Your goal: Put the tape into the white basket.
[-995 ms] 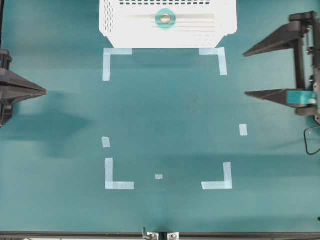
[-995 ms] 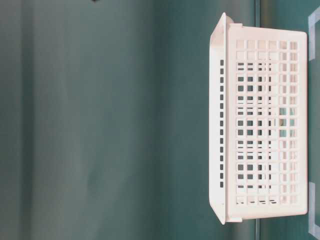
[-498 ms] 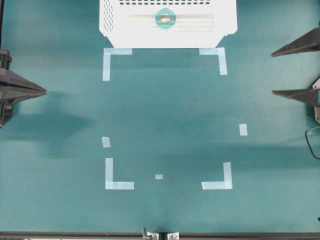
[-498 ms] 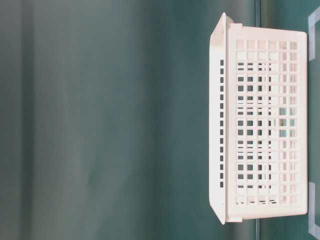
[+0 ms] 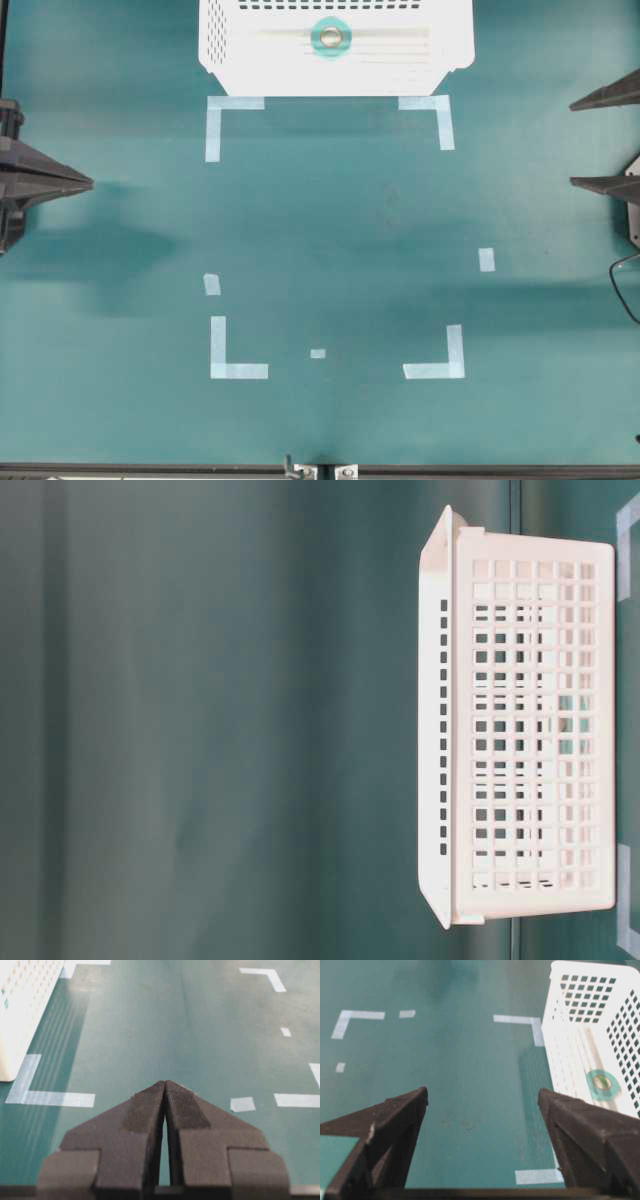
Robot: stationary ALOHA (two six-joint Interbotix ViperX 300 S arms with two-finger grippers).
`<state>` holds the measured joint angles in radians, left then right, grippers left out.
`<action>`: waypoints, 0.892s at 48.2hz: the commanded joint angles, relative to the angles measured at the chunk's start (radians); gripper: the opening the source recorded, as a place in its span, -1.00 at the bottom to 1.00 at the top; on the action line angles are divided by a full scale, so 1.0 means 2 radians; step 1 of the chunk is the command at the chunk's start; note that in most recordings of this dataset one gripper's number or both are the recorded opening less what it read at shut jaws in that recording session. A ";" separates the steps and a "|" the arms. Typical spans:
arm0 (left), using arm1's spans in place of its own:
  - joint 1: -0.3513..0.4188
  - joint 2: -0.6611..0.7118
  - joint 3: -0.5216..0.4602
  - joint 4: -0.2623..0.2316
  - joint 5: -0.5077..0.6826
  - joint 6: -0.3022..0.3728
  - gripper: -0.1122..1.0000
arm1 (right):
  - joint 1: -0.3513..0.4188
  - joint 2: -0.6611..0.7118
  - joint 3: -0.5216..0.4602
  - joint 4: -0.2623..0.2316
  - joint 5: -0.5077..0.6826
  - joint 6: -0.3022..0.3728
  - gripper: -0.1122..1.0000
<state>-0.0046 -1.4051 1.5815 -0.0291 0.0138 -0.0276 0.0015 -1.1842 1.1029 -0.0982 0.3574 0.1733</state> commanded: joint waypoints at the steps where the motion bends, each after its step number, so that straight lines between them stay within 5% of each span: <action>1: -0.001 0.005 -0.007 0.002 -0.002 0.000 -0.99 | -0.001 -0.008 0.002 0.001 -0.006 0.000 0.90; 43: -0.001 0.004 -0.007 0.002 -0.002 0.000 -0.99 | -0.001 -0.057 0.110 -0.007 -0.094 -0.002 0.89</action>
<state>-0.0046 -1.4051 1.5815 -0.0291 0.0138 -0.0291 0.0015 -1.3039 1.3192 -0.1089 0.1795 0.1687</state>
